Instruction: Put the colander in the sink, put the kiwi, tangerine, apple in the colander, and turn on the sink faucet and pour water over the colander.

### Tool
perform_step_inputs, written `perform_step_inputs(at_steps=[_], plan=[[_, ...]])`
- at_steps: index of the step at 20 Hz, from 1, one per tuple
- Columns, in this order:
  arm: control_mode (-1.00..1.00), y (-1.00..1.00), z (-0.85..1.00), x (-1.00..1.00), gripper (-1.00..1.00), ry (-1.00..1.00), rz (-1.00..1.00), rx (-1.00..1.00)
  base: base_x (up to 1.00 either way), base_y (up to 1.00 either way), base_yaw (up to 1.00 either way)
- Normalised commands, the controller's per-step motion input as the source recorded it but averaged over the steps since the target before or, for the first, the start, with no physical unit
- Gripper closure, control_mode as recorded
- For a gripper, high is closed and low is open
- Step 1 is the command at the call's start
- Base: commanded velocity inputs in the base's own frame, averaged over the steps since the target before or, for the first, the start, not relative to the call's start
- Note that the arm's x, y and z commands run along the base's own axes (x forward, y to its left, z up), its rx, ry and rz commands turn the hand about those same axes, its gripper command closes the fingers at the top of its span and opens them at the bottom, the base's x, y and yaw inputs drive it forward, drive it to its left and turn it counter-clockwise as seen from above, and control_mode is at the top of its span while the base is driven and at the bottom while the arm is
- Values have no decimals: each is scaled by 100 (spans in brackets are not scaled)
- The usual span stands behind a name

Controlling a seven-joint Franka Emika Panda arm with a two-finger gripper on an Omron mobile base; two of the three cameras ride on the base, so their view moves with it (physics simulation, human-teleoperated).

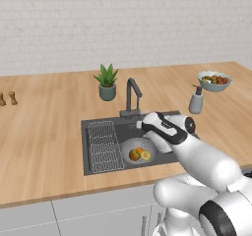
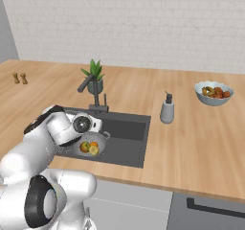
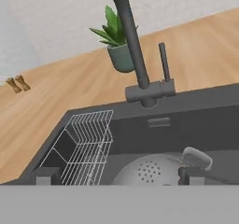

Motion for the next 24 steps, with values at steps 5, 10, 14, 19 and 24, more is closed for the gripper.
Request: perform_step_inputs(at_steps=[5, 10, 14, 19, 24], plan=[[-100, -12, 87, -1, -100, -16, 0, 0, 0, 0, 0], [-100, -69, 21, 0, -100, -29, 7, 2, 0, 0, 0], [-100, -74, 10, -1, -100, -42, 11, 0, 0, 0, 0], [-100, -31, 1, -3, -100, -47, 2, -8, 0, 0, 0], [-100, 0, 0, 0, -100, -28, 0, -16, 0, 0, 0]])
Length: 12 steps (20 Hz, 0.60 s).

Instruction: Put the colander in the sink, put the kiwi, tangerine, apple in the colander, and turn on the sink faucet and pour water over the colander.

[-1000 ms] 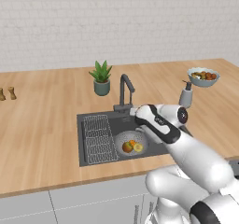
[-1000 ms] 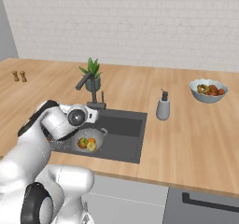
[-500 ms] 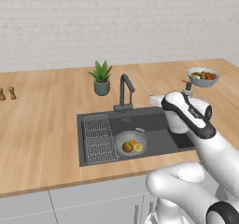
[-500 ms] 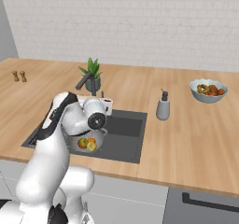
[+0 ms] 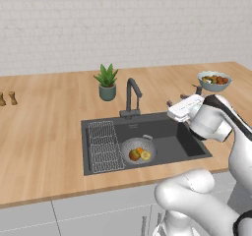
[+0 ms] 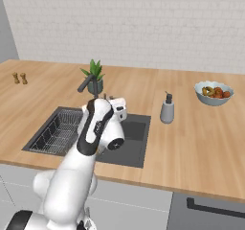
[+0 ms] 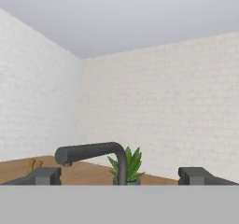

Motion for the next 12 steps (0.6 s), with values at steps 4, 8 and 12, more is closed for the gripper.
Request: perform_step_inputs(at_steps=[4, 8, 12], plan=[[-100, 8, 0, 13, -100, 4, 0, -4, 0, 0, 0], [-100, 15, -11, 39, -100, 6, 3, 5, 0, 0, 0], [-100, 0, -15, 34, -100, 12, 15, 18, 0, 0, 0]])
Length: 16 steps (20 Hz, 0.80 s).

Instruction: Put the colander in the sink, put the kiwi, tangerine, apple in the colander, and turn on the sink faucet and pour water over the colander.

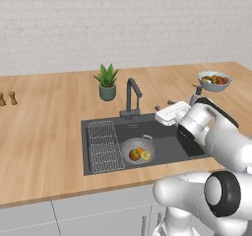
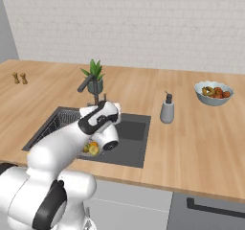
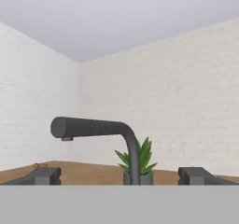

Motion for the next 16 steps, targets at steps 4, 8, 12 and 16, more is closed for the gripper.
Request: perform_step_inputs(at_steps=[4, 8, 12, 16], plan=[[-100, 12, -15, 36, -100, 10, 10, 2, 0, 0, 0], [-100, 2, -1, 25, -100, 8, 1, 0, 0, 0, 0], [-100, 9, -12, 31, -100, 8, 0, 0, 0, 0, 0], [-100, 35, -13, 22, -100, 0, 0, 0, 0, 0, 0]])
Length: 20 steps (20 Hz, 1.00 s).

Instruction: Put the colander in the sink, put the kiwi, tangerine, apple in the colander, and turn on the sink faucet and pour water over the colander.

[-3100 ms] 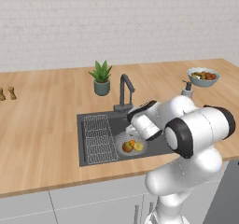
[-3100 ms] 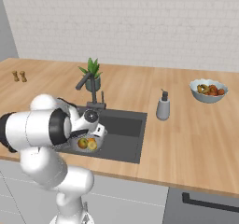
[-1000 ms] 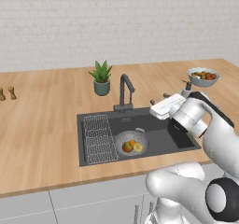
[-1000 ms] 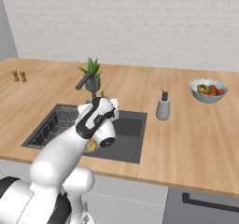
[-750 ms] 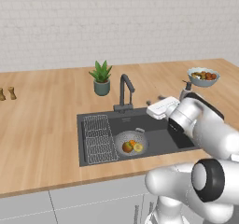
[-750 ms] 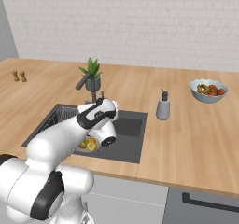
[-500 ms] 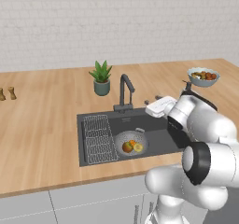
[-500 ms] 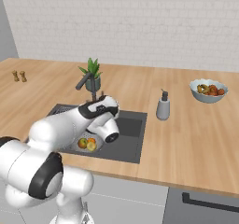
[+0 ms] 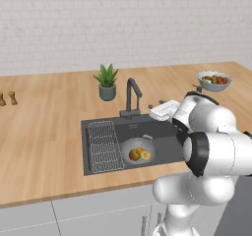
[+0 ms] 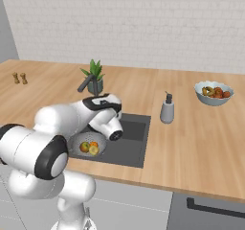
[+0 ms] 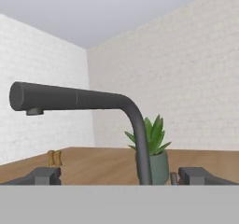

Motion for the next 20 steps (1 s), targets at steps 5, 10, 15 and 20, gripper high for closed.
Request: perform_step_inputs(at_steps=[5, 10, 15, 20], plan=[[-100, 23, -12, 13, -100, -1, 0, 0, 0, 0, 0], [-100, 6, -16, 20, -100, 0, 0, 0, 0, 0, 0], [-100, 0, -21, 16, -100, 0, 0, 0, 0, 0, 0], [-100, -1, -12, 19, -100, 0, 0, 0, 0, 0, 0]])
